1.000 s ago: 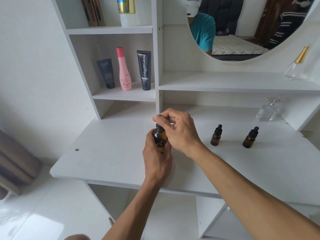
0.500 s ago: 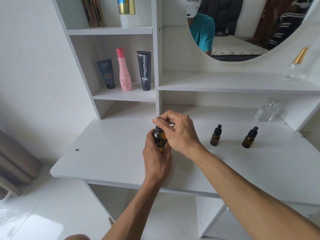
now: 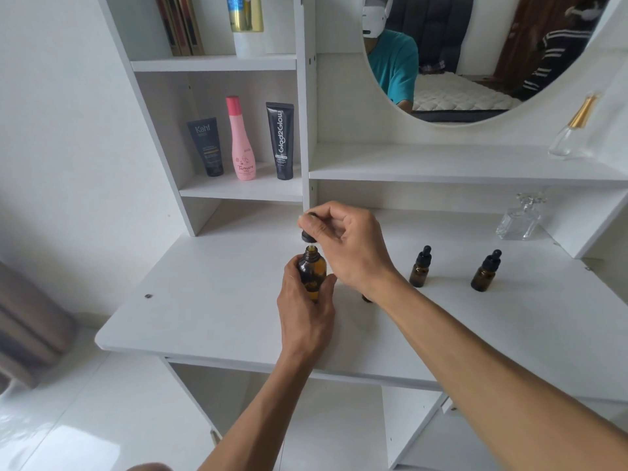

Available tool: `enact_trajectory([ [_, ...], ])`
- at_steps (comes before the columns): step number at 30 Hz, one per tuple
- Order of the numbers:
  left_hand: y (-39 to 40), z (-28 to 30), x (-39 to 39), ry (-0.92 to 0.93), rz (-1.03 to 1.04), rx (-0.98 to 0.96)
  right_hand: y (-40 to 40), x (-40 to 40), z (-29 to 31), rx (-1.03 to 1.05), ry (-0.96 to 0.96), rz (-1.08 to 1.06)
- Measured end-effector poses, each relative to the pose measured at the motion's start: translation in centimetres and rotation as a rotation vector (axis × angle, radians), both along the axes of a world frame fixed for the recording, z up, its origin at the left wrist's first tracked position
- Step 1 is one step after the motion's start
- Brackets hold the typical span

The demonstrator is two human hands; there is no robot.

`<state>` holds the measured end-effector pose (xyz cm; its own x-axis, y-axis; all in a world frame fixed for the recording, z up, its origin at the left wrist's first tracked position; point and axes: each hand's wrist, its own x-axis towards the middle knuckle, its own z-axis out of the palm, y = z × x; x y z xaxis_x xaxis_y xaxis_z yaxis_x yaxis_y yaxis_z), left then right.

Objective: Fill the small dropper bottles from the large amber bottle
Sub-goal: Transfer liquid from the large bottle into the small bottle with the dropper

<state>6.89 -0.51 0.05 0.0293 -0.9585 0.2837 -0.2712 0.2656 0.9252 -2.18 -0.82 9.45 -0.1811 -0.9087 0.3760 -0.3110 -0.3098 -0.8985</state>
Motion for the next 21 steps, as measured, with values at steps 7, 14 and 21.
enact_trajectory([
  [7, 0.0, 0.0, -0.1, -0.014, 0.027, -0.015, -0.4, -0.5, 2.2, -0.057, -0.108, -0.009],
  [14, -0.1, -0.1, -0.1, -0.018, 0.031, -0.022, 0.2, -1.0, 4.9, -0.118, -0.22, -0.02],
  [21, -0.2, -0.2, -0.1, -0.029, 0.03, -0.013, 0.8, -3.0, 6.1, -0.152, -0.278, -0.069],
])
